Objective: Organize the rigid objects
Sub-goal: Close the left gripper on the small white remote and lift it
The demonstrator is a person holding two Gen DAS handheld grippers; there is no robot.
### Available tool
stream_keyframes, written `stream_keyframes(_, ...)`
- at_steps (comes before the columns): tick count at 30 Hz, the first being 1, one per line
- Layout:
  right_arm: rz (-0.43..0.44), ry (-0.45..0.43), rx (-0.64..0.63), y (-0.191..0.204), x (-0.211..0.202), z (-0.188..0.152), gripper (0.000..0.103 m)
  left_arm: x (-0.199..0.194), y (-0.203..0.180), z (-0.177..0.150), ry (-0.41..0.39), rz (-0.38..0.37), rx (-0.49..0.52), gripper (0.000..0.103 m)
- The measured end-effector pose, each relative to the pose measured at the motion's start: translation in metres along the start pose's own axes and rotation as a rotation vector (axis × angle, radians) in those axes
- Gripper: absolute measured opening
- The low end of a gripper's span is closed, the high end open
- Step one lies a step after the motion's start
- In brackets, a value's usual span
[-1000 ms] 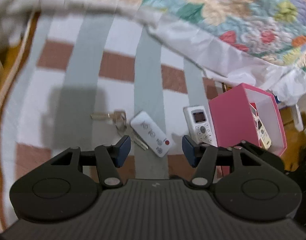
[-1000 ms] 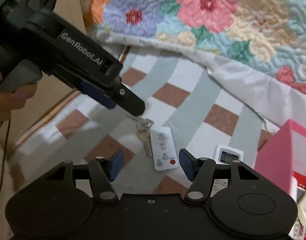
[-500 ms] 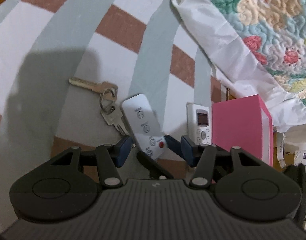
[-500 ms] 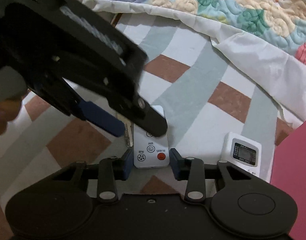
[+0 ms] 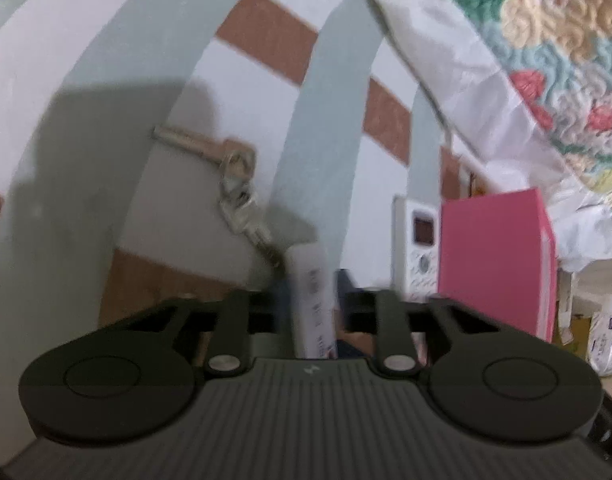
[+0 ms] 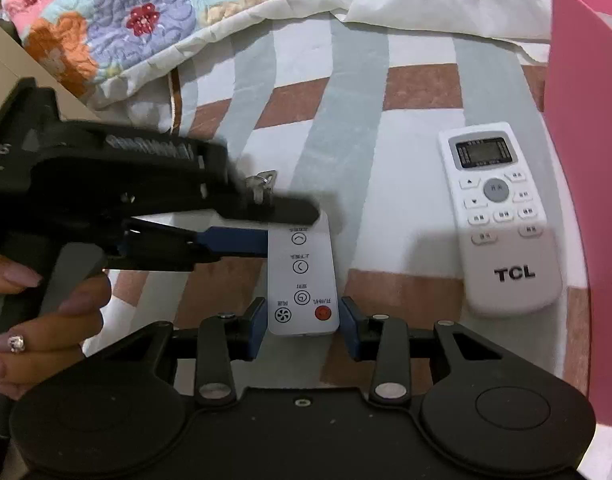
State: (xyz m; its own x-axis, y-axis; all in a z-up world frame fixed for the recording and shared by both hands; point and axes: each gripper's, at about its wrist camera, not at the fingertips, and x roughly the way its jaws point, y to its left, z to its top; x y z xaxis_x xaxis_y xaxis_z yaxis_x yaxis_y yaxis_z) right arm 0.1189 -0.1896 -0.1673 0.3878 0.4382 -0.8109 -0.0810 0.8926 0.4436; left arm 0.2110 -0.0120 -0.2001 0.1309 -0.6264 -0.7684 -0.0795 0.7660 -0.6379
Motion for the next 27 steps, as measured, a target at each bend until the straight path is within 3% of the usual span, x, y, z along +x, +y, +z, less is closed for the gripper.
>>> stream_keyframes(5, 0.035, -0.007, -0.013, -0.003, 0.001, 0.000, 0.044, 0.002, 0.001, -0.005, 0.023, -0.032, -0.007, 0.005)
stream_keyframes(9, 0.016, 0.009, -0.111, 0.007, 0.008, 0.009, 0.045, 0.005, -0.008, -0.013, 0.013, 0.005, 0.043, 0.005)
stream_keyframes(17, -0.004, -0.012, -0.121, 0.012, -0.001, 0.004, 0.041, -0.007, -0.021, -0.020, 0.000, 0.023, 0.128, 0.006)
stream_keyframes(27, -0.033, -0.114, -0.181, 0.020, -0.053, -0.008, 0.040, -0.046, -0.066, -0.053, -0.083, -0.006, 0.348, 0.007)
